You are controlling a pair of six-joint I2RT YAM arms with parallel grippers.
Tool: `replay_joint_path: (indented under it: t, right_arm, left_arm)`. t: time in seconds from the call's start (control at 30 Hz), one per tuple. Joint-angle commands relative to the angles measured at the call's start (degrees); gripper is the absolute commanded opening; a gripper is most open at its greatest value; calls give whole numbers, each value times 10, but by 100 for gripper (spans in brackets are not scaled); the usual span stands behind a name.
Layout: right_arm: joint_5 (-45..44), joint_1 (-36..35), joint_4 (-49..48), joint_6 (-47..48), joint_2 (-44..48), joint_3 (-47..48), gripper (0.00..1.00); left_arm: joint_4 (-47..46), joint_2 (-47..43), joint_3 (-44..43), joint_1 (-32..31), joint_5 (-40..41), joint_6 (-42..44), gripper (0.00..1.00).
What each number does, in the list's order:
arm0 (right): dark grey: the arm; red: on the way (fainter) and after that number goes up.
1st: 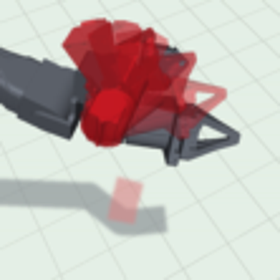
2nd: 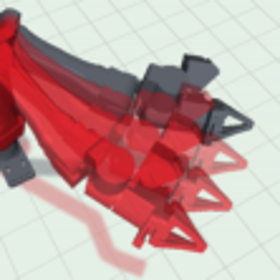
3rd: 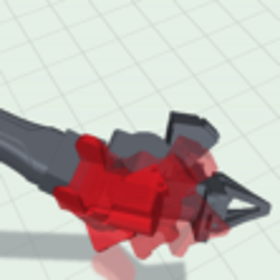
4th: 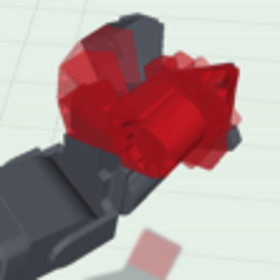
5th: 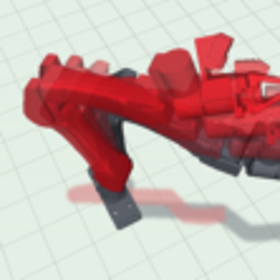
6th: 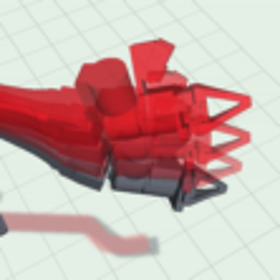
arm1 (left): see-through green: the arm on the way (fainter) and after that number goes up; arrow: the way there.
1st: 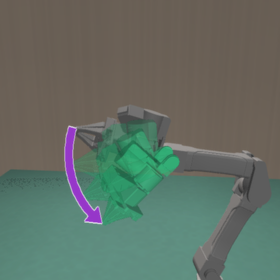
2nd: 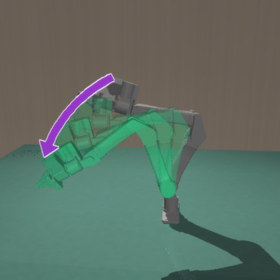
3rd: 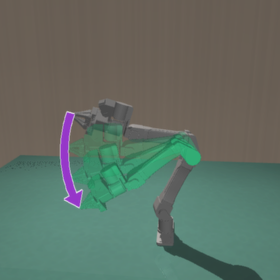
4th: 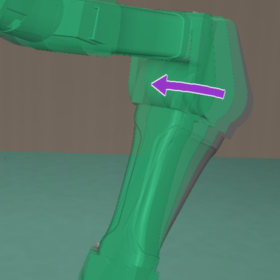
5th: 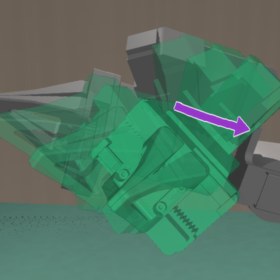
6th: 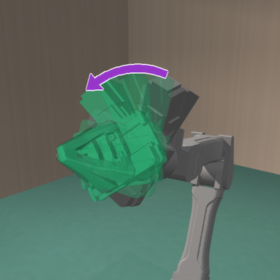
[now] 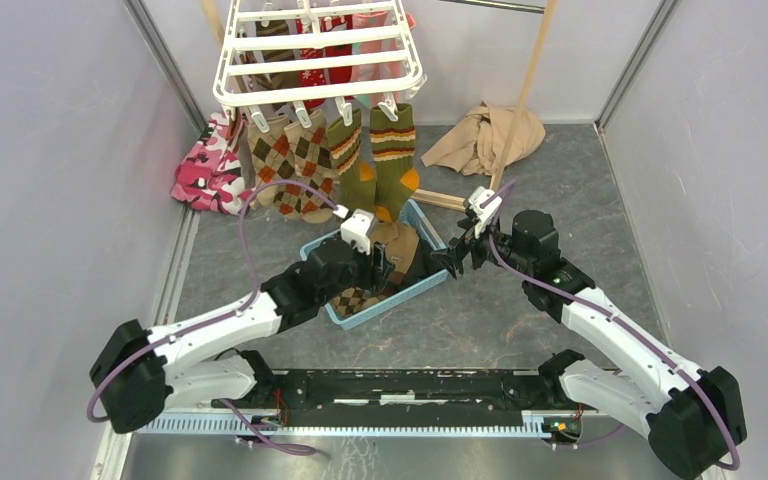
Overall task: Clip the socks to the hanger
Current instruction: Pick up the sock from the bin.
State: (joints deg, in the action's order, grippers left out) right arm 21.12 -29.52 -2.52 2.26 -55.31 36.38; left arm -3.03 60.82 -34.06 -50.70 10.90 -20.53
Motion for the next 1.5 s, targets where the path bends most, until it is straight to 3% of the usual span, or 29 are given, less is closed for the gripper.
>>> replay_joint_path:
  t: [0.0,0.13,0.53,0.63,0.7,0.77,1.3,1.47]
  right_arm:
    - [-23,-2,-6,-6,4,14,98]
    - [-26,-1,-1,-6,5,12,98]
    - [-25,-2,0,-10,18,-8,98]
    - [-26,-1,0,-11,23,-11,98]
    - [-26,-1,1,-11,25,-12,98]
    - [-25,-1,1,-11,26,-13,98]
    - [72,-2,-20,8,20,-7,98]
    - [112,-7,-27,36,20,-3,98]
  left_arm:
    - [26,61,-65,2,31,2,59]
    - [51,143,-102,2,34,12,54]
    - [83,304,-197,2,34,22,52]
    - [88,317,-207,2,25,20,42]
    - [91,313,-208,2,20,19,29]
    - [93,303,-207,2,20,17,24]
    - [88,126,-145,14,-62,-53,17]
    - [63,97,-125,38,-122,-92,7]
